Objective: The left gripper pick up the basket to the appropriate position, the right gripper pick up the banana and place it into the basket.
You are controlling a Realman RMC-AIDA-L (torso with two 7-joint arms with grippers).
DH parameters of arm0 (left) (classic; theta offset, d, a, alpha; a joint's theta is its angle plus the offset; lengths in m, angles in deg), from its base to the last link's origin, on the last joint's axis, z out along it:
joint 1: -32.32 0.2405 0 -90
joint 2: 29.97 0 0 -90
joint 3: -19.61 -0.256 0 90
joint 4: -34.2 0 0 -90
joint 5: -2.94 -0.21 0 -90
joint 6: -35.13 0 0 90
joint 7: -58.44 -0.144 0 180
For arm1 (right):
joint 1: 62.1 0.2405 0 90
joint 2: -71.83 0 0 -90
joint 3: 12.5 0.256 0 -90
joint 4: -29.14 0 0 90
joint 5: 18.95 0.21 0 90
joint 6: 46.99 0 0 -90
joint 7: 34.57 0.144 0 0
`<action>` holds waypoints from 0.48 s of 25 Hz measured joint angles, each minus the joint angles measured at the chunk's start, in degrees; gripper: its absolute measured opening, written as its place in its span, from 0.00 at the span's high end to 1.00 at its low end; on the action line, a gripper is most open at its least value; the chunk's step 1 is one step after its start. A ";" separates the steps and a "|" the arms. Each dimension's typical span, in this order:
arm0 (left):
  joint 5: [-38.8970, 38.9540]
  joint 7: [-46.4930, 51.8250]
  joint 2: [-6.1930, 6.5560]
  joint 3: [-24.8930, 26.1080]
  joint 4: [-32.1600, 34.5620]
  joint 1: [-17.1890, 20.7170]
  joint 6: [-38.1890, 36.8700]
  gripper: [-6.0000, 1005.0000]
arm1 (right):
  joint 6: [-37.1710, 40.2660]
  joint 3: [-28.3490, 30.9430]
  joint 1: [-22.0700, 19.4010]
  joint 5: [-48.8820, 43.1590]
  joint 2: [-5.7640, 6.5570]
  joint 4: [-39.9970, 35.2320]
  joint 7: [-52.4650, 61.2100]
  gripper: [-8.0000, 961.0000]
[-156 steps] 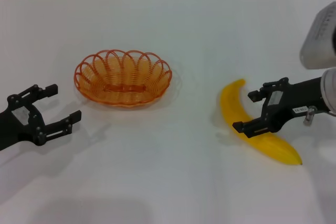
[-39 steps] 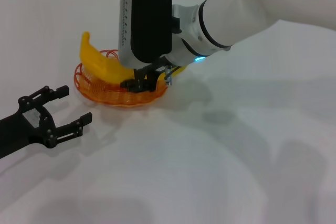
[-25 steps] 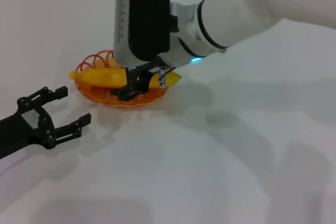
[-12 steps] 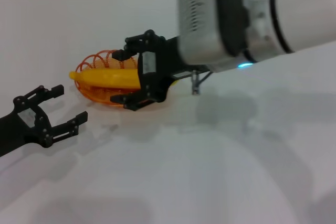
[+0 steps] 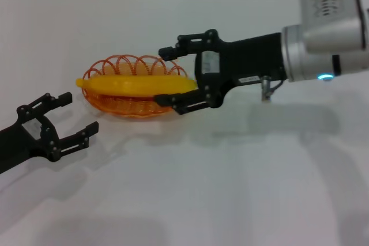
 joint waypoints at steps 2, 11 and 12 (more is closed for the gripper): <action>0.04 0.00 -0.03 0.06 0.00 -0.09 -0.31 0.14 | 1.98 2.62 0.07 1.87 0.00 3.77 -3.17 0.16; 0.77 -0.10 -0.16 0.63 0.04 -0.39 -1.88 0.14 | -2.63 6.97 1.40 2.85 0.00 20.64 -10.95 0.16; 0.78 -0.28 -0.16 0.99 0.06 -0.40 -2.01 0.14 | -3.41 6.92 1.49 2.79 -0.01 21.42 -11.08 0.16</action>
